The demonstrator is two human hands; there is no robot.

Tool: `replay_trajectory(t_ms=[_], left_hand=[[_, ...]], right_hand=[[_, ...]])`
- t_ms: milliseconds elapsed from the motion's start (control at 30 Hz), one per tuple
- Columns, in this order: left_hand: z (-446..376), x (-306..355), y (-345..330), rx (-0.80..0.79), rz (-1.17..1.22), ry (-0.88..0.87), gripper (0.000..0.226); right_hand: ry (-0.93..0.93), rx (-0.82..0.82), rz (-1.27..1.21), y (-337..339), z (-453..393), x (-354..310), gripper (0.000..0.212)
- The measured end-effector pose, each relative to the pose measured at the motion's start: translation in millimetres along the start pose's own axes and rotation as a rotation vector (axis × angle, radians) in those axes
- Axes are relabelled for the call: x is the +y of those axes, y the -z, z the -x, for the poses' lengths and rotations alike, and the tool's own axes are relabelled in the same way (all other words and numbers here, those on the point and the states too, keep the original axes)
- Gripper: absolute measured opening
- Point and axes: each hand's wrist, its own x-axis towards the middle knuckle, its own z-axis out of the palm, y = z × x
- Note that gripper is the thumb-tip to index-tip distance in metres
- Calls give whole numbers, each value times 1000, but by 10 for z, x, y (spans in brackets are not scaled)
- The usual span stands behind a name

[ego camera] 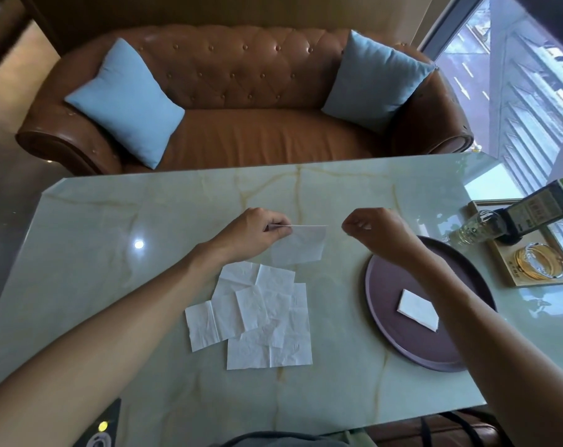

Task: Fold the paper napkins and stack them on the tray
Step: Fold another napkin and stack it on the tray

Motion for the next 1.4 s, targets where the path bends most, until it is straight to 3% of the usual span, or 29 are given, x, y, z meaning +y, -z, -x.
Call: replay_trajectory(t_ms=[133,233,300,400,467,600,867,1167,1267,1400], left_hand=[[-2,37,20,-67,167,20,18],[-29,87,1,-78,330,38,19],[-32,99,-34,-42,493,80,19],[1,53,-140,20,731,210,30],[25,-15,-245,29,792,274,40],[70,-84,-419,88,803,316,37],[89,-84,-533,158,838,388,67],[108,-58,-516,194,861,320,18],[97,-19,-503,216,813,310,23],[88,28,-472,204,768,259,27]], right_hand=[[-112,-228,-559,-139,76,-9,52],[-65,-325,-728,-292,131,-94,35],[-101,-282,-801,-348,154,-148,24],[-171,-227,-915,-419,164,-179,25],[-202,-200,-955,-459,163,-187,26],[-275,-156,-959,-525,180,-175,24],[-344,-48,-961,-599,208,-138,18],[-241,-109,-968,-565,246,-96,24],[-304,-69,-984,-549,251,-98,35],[-411,-105,-1141,-497,231,-68,31]])
